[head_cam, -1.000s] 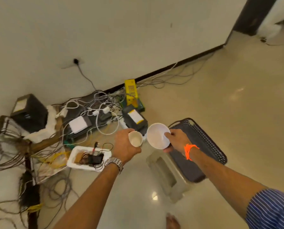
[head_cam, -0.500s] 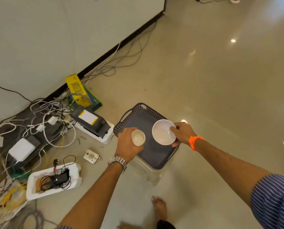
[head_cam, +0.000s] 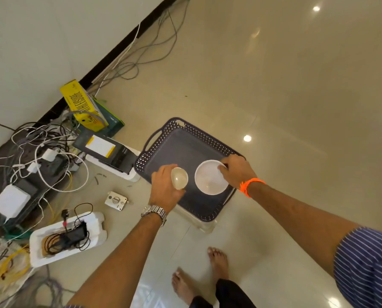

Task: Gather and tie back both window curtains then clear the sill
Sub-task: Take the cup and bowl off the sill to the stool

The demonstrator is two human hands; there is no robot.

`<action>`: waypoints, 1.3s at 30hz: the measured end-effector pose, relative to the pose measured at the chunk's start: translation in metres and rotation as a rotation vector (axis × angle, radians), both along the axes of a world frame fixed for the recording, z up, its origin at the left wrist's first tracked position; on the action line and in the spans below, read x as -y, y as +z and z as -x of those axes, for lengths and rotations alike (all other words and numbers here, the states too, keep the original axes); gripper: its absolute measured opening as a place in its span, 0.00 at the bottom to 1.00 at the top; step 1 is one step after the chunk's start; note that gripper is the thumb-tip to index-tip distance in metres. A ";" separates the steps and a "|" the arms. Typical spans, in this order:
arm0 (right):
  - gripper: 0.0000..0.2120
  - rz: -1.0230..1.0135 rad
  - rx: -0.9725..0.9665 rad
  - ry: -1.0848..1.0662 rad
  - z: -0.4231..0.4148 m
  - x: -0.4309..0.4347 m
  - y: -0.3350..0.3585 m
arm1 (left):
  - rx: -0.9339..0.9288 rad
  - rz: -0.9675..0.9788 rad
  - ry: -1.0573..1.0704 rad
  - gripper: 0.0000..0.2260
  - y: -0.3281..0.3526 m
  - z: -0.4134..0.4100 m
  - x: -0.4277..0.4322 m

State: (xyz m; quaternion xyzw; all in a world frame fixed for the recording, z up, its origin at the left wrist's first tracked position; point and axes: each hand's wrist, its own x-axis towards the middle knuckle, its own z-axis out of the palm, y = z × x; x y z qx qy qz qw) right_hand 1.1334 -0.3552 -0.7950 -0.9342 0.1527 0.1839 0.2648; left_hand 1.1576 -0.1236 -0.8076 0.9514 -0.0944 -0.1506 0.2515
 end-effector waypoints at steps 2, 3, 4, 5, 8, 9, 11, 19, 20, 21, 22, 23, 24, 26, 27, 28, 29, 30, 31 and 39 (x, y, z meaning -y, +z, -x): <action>0.12 0.016 -0.009 0.042 -0.002 -0.006 -0.009 | -0.012 0.019 -0.002 0.32 -0.007 -0.002 -0.003; 0.13 0.027 -0.020 0.064 -0.003 -0.010 -0.013 | -0.019 0.025 -0.001 0.33 -0.009 -0.003 -0.004; 0.13 0.038 -0.032 0.083 -0.004 -0.013 -0.016 | -0.010 0.036 -0.003 0.33 -0.013 -0.005 -0.006; 0.14 0.049 -0.043 0.096 -0.005 -0.016 -0.019 | -0.015 0.042 0.001 0.34 -0.016 -0.006 -0.007; 0.14 0.080 -0.061 0.109 -0.005 -0.021 -0.029 | -0.016 0.069 0.012 0.33 -0.021 -0.008 -0.008; 0.14 0.085 -0.060 0.106 -0.005 -0.023 -0.032 | -0.023 0.076 0.016 0.34 -0.023 -0.008 -0.009; 0.14 0.087 -0.065 0.103 -0.005 -0.025 -0.036 | -0.019 0.087 -0.007 0.34 -0.025 -0.008 -0.008; 0.14 0.146 -0.109 0.100 0.003 -0.037 -0.046 | -0.044 0.081 -0.068 0.36 -0.037 -0.012 -0.014; 0.14 0.151 -0.117 0.104 0.004 -0.038 -0.048 | -0.044 0.079 -0.075 0.36 -0.038 -0.012 -0.014; 0.14 0.153 -0.122 0.106 0.005 -0.039 -0.050 | -0.044 0.076 -0.082 0.36 -0.039 -0.013 -0.015; 0.14 0.156 -0.125 0.104 0.006 -0.040 -0.052 | -0.042 0.069 -0.095 0.36 -0.040 -0.014 -0.015; 0.14 0.159 -0.129 0.097 0.008 -0.041 -0.054 | -0.041 0.062 -0.110 0.36 -0.041 -0.014 -0.015; 0.13 0.164 -0.131 0.088 0.009 -0.042 -0.056 | -0.041 0.054 -0.126 0.36 -0.043 -0.015 -0.015; 0.13 0.166 -0.137 0.064 0.013 -0.045 -0.058 | -0.037 0.042 -0.161 0.36 -0.045 -0.015 -0.013; 0.13 0.167 -0.140 0.052 0.014 -0.046 -0.059 | -0.031 0.037 -0.180 0.36 -0.046 -0.015 -0.013; 0.13 0.170 -0.143 0.044 0.016 -0.047 -0.060 | -0.025 0.031 -0.196 0.36 -0.048 -0.015 -0.012; 0.13 0.174 -0.144 0.036 0.017 -0.048 -0.061 | -0.023 0.026 -0.204 0.36 -0.049 -0.015 -0.012; 0.13 0.179 -0.146 0.031 0.018 -0.048 -0.062 | -0.027 0.022 -0.204 0.36 -0.050 -0.015 -0.012; 0.13 0.186 -0.148 0.029 0.019 -0.048 -0.063 | -0.033 0.020 -0.199 0.36 -0.051 -0.014 -0.012; 0.12 0.320 -0.215 0.081 0.021 -0.052 -0.066 | -0.015 0.003 -0.180 0.36 -0.053 -0.009 -0.008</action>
